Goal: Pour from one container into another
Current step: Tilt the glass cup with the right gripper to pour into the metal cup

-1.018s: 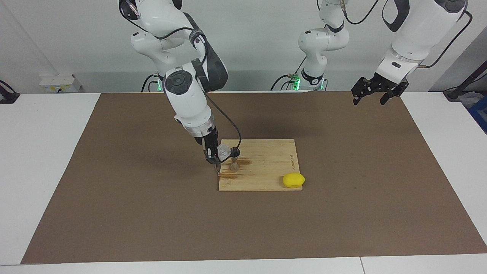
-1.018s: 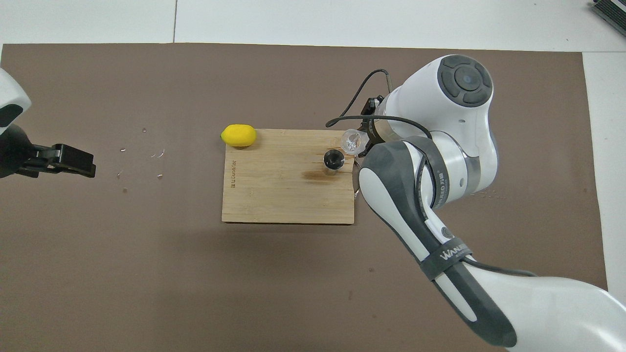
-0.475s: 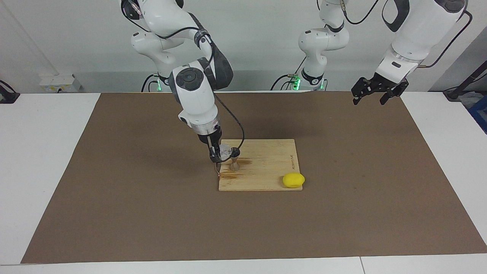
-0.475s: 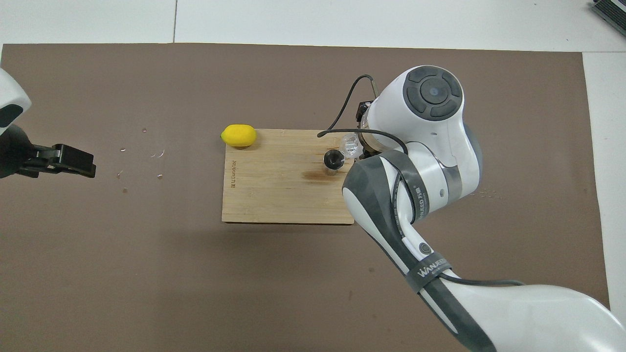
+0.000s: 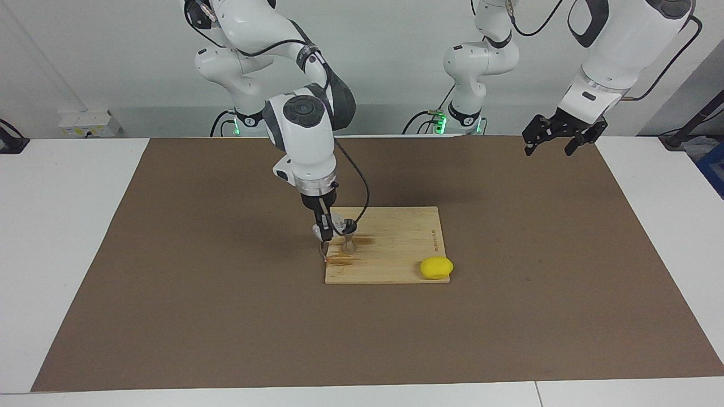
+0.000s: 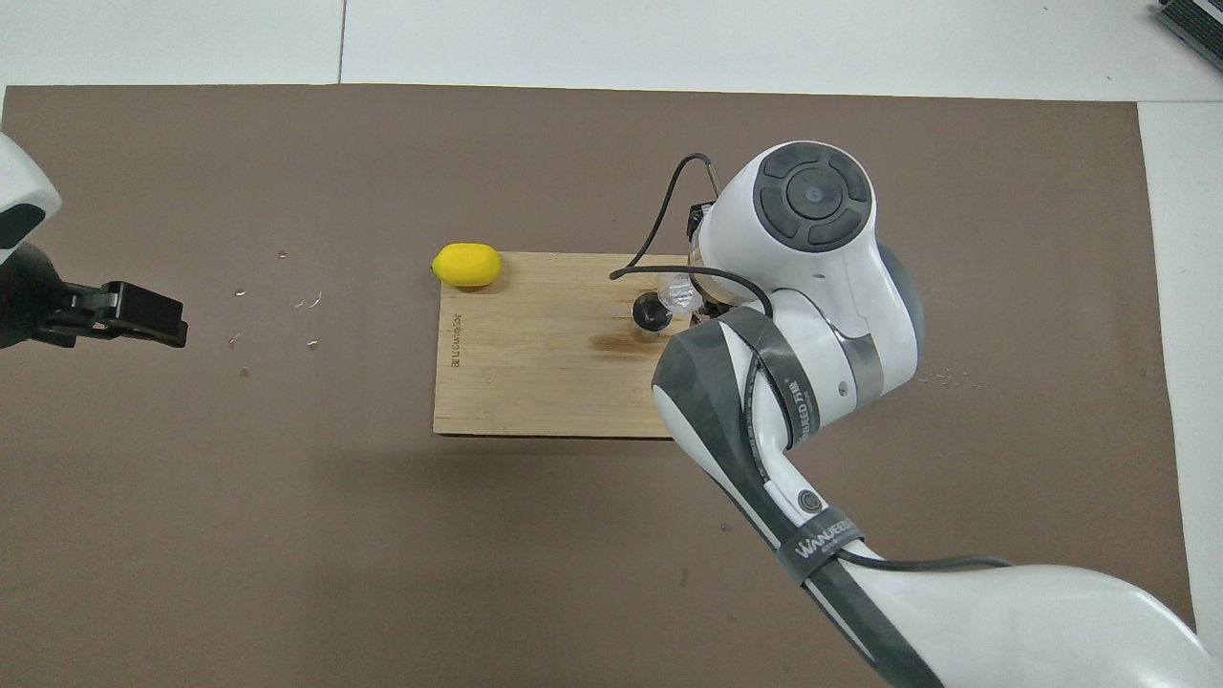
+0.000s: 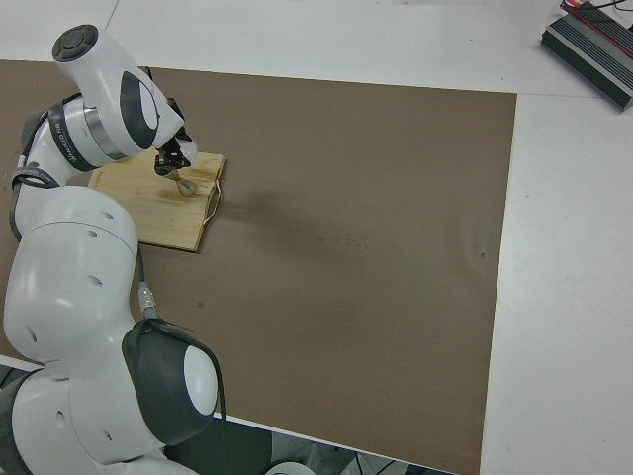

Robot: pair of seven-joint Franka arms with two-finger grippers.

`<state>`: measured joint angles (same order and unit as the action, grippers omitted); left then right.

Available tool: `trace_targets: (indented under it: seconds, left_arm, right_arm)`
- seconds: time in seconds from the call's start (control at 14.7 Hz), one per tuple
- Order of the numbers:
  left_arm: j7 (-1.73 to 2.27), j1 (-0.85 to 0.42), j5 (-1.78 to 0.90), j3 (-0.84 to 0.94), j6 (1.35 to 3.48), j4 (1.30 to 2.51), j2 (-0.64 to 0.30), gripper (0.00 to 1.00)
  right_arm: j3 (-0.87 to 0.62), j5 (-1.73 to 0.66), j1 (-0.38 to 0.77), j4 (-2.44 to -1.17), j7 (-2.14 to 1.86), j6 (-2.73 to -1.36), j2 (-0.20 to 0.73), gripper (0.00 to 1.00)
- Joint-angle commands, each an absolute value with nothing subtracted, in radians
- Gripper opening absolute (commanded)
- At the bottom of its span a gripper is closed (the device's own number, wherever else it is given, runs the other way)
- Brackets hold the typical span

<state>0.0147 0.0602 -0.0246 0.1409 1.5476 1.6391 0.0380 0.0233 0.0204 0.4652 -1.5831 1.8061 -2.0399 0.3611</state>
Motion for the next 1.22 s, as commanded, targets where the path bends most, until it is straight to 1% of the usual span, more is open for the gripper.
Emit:
trace_targets:
  seconds: [0.0,1.15]
  left_arm:
    - [0.0,0.072,-0.011,0.147,1.534,1.649,0.055,1.0]
    - [0.0,0.072,-0.011,0.147,1.534,1.649,0.055,1.0]
  right_arm:
    - [0.023,0.08,0.474,-1.565,1.836,-2.022,0.37,0.0]
    - [0.02,0.253,0.534,-1.569,1.836,-1.974,0.359,0.0]
